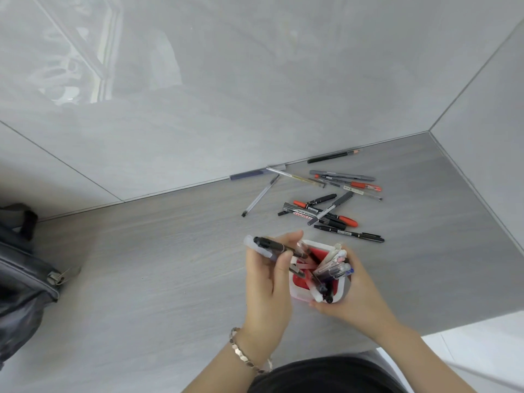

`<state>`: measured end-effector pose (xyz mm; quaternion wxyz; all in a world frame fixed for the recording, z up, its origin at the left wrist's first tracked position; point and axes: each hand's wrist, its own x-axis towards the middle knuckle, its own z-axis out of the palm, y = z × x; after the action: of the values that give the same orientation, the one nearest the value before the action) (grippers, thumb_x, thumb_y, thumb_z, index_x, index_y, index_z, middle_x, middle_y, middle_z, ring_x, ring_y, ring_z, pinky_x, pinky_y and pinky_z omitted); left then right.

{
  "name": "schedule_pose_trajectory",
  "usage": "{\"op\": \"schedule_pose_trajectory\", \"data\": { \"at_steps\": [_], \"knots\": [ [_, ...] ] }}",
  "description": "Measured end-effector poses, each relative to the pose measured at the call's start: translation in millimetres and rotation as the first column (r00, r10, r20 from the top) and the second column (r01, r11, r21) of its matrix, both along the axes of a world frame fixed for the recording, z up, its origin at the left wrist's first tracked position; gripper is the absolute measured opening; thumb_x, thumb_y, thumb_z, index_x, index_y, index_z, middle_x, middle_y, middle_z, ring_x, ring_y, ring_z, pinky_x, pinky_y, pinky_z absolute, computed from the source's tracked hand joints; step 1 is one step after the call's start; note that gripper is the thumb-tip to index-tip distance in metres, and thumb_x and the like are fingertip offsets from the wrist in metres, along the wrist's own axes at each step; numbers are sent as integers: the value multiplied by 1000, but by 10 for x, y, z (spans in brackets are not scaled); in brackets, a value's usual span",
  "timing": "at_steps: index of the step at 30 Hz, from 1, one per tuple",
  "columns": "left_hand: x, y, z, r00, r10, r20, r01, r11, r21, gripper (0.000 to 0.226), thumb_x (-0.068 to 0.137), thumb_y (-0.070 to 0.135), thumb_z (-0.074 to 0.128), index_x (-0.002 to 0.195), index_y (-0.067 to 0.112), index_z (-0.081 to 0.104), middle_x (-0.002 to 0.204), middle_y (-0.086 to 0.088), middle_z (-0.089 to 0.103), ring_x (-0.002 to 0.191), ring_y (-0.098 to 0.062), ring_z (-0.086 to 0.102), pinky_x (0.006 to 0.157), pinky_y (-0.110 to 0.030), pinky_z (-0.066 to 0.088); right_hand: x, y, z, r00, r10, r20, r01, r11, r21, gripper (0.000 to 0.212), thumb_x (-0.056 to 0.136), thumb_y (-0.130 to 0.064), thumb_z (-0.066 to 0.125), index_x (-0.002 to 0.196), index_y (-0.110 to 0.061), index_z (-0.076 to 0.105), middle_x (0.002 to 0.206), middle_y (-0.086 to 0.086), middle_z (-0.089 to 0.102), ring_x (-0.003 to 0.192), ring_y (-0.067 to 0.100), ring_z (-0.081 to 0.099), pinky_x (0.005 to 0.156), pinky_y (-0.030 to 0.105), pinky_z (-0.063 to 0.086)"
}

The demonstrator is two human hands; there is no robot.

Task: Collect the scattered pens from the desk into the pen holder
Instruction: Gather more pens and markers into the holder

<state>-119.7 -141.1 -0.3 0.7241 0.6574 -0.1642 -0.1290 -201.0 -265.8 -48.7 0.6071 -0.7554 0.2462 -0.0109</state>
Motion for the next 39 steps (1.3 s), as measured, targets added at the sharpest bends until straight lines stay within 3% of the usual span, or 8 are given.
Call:
{"op": "schedule_pose_trajectory", "data": {
  "at_steps": [5,12,16,20,23,28,35,39],
  "knots": [
    [57,-24,-122,988,-149,51,145,987,72,49,87,-3,46,112,39,41,102,23,67,102,-6,63,85,-16,49,-13,-25,-61,1000,16,-12,-16,1000,-9,76,55,-10,85,106,-43,40,102,-16,61,97,-10,58,76,2,44],
    [83,41,-226,804,-259,535,107,949,297,83,80,0,52,134,50,12,107,5,57,98,-6,58,87,-3,40,-21,-46,-140,999,38,-1,-38,996,-83,72,57,-9,83,103,-44,40,100,-18,60,95,-3,61,79,3,44],
    [157,49,-218,805,-299,511,91,915,393,51,82,10,52,120,36,29,107,8,55,92,11,54,94,-8,37,-29,-60,-169,998,47,29,-44,994,-96,74,58,0,81,100,-41,38,98,-13,60,89,-8,60,78,-1,41],
    [119,33,-210,802,-399,445,170,866,470,38,86,18,45,120,33,35,109,-2,65,99,-8,57,100,-14,36,-46,-63,-211,998,63,-6,-64,993,-103,68,59,-11,83,102,-39,38,97,-23,59,92,-4,60,79,6,44],
    [92,27,-225,789,-395,470,103,840,533,40,88,20,41,127,24,34,121,-7,60,116,0,42,111,-14,13,-57,-83,-188,998,68,-4,-68,996,-63,75,56,-14,86,107,-42,39,103,-21,58,99,-4,59,81,13,48],
    [23,116,-277,691,-506,517,199,820,536,39,94,18,40,132,20,35,125,-7,58,113,-11,51,97,-16,38,-57,-81,-199,999,46,2,-46,998,-40,76,55,-2,84,113,-25,41,102,-5,60,93,2,62,79,16,51],
    [108,161,-580,570,-593,568,103,738,667,46,93,14,40,137,23,29,149,7,26,140,-7,16,116,-32,13,-57,-81,-174,998,62,28,-62,998,-3,82,56,-3,84,113,-38,37,108,-6,58,98,4,62,82,15,51],
    [148,72,-564,578,-604,548,51,698,715,46,96,18,33,140,20,22,154,8,13,143,-9,3,117,-34,13,-73,-79,-211,999,49,-15,-48,997,55,88,52,-17,85,122,-30,32,116,0,57,106,12,61,93,35,50]
  ]
}}
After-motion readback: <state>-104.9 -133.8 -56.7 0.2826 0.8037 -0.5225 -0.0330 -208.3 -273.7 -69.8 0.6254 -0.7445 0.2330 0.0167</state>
